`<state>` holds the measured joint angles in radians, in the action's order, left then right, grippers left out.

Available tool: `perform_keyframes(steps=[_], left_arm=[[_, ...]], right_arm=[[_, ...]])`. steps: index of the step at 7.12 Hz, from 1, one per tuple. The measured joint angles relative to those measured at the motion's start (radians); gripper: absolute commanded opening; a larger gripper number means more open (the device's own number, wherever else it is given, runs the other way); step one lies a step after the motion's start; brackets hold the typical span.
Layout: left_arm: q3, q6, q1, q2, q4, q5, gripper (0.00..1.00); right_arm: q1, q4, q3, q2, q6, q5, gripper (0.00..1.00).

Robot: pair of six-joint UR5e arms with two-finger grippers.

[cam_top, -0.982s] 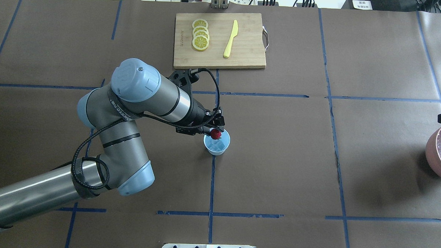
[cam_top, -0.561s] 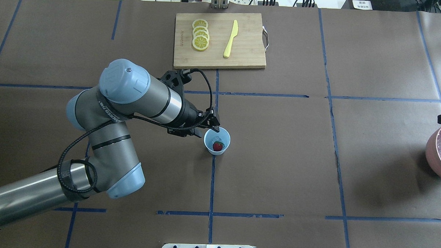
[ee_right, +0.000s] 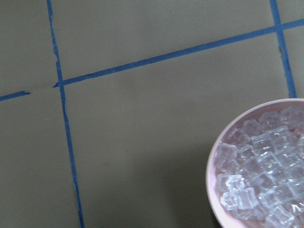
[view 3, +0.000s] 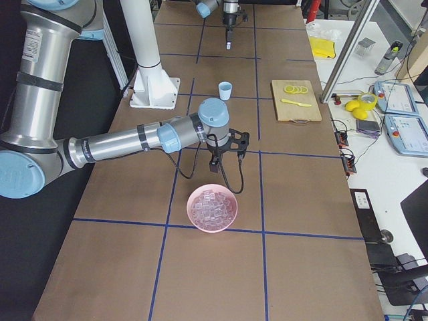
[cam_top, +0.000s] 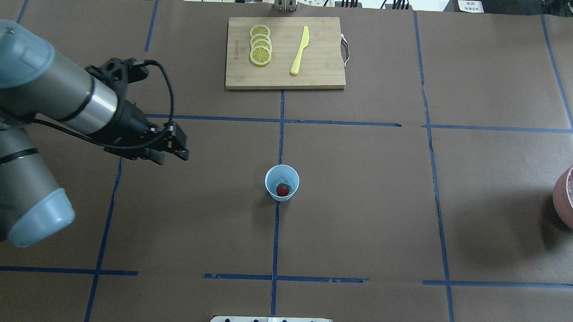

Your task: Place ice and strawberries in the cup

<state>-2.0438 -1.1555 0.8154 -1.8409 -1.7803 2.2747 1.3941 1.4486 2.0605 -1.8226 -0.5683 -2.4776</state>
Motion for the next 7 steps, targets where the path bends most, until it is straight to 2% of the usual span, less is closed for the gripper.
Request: perform_keyframes(steps=[2,3,5,6,7], left_arm=[[-0.053,0.457,0.250,0.248,0.056,0.108,0.60],[-0.055,0.730,0.389,0.315,0.147,0.130,0.60],[-0.008,1.203,0.665,0.343,0.435,0.121,0.61],[0.032,1.308,0.751,0.343,0.509,0.112,0.61],[0.053,1.353,0.793,0.347,0.541,0.106,0.84]], right_arm=[[0.081,0.146,-0.011,0.000,0.252,0.039,1.00],[0.119,0.233,-0.022,0.006,0.400,0.083,1.00],[0.163,0.345,-0.078,0.024,0.642,0.131,1.00],[0.173,0.356,-0.102,0.018,0.699,0.134,1.00],[0.184,0.359,-0.118,0.010,0.746,0.131,1.00]])
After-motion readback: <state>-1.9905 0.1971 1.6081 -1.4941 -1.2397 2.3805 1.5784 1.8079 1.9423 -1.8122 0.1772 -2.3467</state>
